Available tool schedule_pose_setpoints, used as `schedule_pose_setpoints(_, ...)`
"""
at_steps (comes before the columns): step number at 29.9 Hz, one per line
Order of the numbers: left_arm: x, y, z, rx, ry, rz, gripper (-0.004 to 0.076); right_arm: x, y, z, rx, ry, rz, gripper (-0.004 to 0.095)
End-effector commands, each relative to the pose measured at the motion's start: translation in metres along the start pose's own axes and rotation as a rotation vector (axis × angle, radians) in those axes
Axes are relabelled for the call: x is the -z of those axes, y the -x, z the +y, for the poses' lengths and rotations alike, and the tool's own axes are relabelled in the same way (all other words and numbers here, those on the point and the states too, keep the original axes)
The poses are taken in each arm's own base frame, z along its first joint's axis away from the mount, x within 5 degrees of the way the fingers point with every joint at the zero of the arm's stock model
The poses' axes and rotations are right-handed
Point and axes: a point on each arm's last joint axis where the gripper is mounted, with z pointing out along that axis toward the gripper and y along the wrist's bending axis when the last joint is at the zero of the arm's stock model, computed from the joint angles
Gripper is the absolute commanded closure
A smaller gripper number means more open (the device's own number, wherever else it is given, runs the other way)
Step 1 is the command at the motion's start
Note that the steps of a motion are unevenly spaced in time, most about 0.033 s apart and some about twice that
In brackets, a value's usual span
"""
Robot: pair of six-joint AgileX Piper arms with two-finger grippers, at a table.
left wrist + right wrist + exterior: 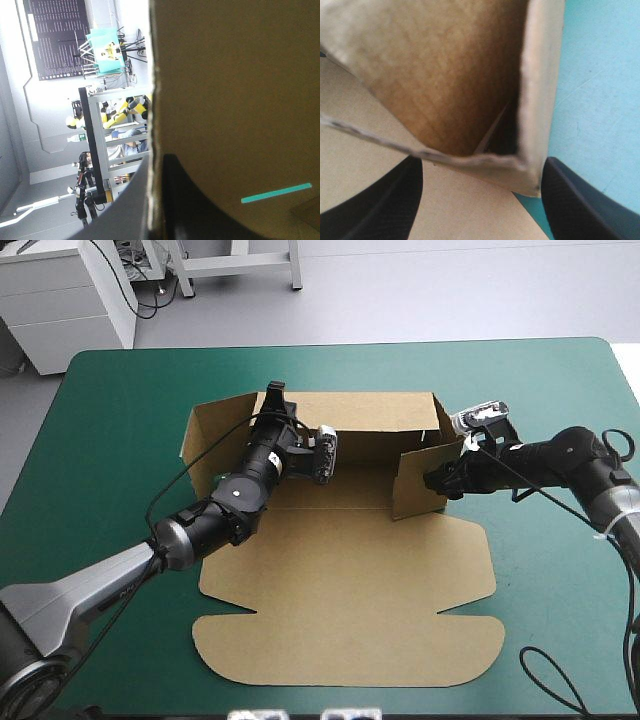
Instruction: Fold the box
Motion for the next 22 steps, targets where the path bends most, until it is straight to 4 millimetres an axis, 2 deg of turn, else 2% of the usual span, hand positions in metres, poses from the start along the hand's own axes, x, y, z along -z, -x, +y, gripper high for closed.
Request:
schedule_pose_setpoints(1, 0.013, -0.004, 0.025, 0.013, 0.089, 0.008, 0.0712, 0.013, 0.006, 0.007, -0.027, -0.005, -0.112, 0.0276)
schedule_pose_setpoints(7, 0.013, -0.003, 0.025, 0.012, 0.087, 0.001, 0.0712, 0.002, -0.01, 0.015, -0.047, -0.011, -0.214, 0.0276)
schedule_pose_setpoints(16, 0.013, -0.003, 0.025, 0.012, 0.086, -0.004, 0.0712, -0.017, 0.002, 0.042, 0.043, -0.148, -0.302, 0.0277)
schedule_pose_setpoints(22, 0.013, -0.003, 0.025, 0.012, 0.086, -0.002, 0.0712, -0.016, 0.004, 0.039, -0.014, -0.189, -0.332, 0.0282)
